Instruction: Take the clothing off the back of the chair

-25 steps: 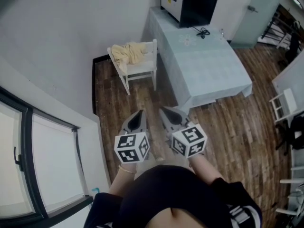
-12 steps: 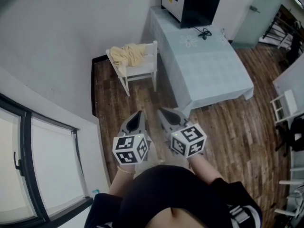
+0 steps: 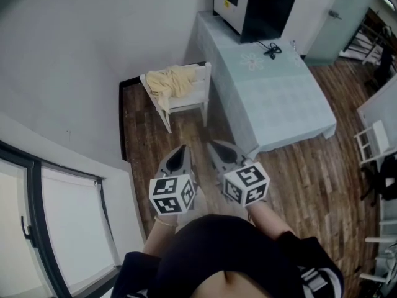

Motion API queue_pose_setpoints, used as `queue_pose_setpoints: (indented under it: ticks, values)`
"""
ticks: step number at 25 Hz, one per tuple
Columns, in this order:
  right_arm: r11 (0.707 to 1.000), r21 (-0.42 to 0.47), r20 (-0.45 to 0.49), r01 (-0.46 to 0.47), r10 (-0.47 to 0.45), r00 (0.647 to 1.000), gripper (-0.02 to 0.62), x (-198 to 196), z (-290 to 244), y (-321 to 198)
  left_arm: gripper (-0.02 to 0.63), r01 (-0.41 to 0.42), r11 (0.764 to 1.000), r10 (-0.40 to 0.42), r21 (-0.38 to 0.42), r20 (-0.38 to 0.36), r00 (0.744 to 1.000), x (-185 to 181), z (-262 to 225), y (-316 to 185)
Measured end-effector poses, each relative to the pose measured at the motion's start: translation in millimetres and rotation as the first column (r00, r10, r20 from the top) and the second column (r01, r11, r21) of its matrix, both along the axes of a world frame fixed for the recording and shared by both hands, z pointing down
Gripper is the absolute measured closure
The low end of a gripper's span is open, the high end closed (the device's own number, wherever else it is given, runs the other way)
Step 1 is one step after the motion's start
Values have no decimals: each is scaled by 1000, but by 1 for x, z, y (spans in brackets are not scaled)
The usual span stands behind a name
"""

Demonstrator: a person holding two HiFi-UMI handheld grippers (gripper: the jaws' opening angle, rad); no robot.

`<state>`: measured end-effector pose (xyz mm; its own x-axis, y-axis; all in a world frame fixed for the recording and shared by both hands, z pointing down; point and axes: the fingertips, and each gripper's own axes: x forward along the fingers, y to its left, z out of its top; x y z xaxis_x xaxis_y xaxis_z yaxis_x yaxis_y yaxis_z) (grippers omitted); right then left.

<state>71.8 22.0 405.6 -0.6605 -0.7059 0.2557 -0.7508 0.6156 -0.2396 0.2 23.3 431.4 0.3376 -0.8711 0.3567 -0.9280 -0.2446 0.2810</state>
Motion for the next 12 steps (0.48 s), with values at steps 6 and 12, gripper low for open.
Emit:
queue_pose_setpoints:
  ticks: [6,12]
  values:
    - [1000,11,7,5,-5,1000,583,-26,-4,-38,607,-23,1000,23,20,26,999,-21,-3,-40]
    - [1000,21,-14,-21,21,1000,583,-45,-9,-80,607,-18,1000,18,17,35,999,-45,-3,-80]
